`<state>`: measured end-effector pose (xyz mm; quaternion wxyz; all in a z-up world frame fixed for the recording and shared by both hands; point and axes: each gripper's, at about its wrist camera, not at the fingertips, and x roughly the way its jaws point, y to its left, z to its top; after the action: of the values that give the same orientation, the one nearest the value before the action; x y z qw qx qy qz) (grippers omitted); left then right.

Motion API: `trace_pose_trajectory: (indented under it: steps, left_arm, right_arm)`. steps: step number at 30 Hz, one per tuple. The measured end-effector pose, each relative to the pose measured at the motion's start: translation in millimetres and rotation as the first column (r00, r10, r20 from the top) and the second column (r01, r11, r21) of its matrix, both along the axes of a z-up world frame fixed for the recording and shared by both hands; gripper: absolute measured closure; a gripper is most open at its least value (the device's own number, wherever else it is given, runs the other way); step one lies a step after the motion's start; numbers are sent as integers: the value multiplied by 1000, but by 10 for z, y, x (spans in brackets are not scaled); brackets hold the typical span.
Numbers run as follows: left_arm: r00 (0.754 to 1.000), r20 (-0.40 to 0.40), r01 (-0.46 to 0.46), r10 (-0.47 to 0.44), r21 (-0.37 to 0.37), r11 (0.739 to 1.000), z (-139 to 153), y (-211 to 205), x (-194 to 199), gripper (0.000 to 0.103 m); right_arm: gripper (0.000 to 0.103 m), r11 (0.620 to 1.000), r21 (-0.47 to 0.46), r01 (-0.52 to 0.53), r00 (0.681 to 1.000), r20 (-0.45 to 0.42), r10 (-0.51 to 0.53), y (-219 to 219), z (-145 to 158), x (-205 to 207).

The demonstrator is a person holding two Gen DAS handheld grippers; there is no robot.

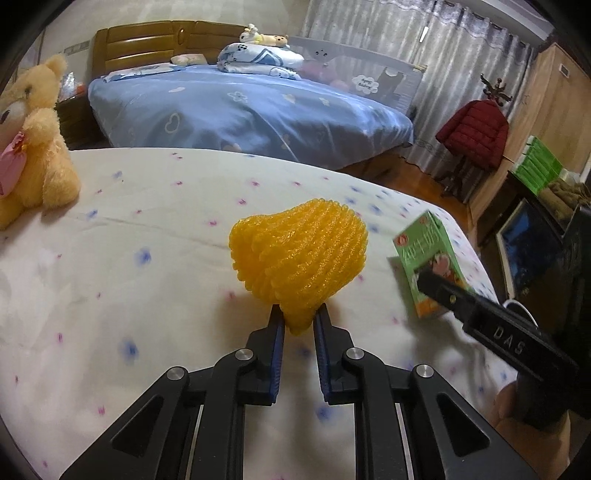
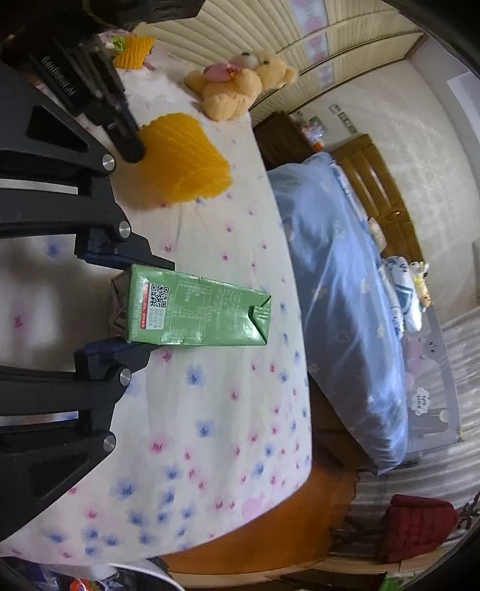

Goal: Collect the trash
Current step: 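Carry the yellow net and green juice box over the bin with both tools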

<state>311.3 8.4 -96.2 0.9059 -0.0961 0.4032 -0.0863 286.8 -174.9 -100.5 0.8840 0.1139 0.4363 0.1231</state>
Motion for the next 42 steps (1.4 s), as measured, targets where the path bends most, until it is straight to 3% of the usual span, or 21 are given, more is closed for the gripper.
trace_pose_trajectory:
  steps: [10,24,42]
  left_arm:
    - [998,25,64,-65,24,998,147,-247,-439,89]
    - [986,21,167,-167,33,985,204,-703,-839,89]
    - [978,16,207,-209,68,976,224,-979,-1102,89]
  right_arm:
    - [72,999,44,-5,999,35,3,-303,190,-561]
    - [72,999,37,32,999,38,-33,-770,309,-1174]
    - [72,998,27,55,997,44,-57,-926,301,-1398]
